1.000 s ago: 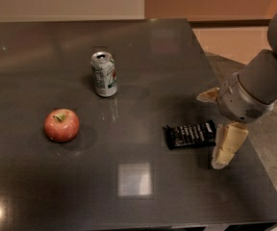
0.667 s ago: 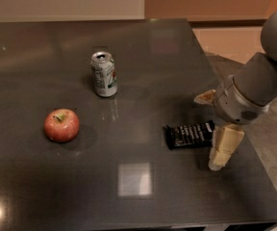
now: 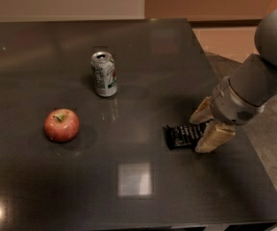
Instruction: Pick rxbar chocolate
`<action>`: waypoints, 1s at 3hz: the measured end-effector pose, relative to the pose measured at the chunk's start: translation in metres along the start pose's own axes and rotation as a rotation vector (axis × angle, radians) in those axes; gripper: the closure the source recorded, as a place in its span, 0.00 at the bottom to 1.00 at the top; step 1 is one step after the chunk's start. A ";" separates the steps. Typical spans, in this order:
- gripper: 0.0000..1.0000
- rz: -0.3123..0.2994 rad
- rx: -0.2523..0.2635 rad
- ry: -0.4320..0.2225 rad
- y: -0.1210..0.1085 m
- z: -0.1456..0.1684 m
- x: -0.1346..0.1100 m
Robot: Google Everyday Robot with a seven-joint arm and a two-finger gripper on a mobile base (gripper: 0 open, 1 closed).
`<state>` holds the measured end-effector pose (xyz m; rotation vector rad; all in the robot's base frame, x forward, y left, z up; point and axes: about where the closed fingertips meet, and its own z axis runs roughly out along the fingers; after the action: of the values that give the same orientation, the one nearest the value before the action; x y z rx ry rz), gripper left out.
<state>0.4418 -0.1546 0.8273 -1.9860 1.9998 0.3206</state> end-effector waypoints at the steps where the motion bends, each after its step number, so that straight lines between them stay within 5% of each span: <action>1: 0.64 0.000 -0.006 0.001 0.000 0.002 0.000; 2: 0.88 0.002 -0.008 0.001 0.001 0.002 0.000; 3: 1.00 0.006 -0.014 -0.013 0.000 -0.003 -0.004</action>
Offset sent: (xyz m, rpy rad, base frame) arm -0.0005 -0.0013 -0.0024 0.0008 0.0135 -0.0045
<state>0.4413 -0.1524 0.8316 -1.9812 2.0019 0.3484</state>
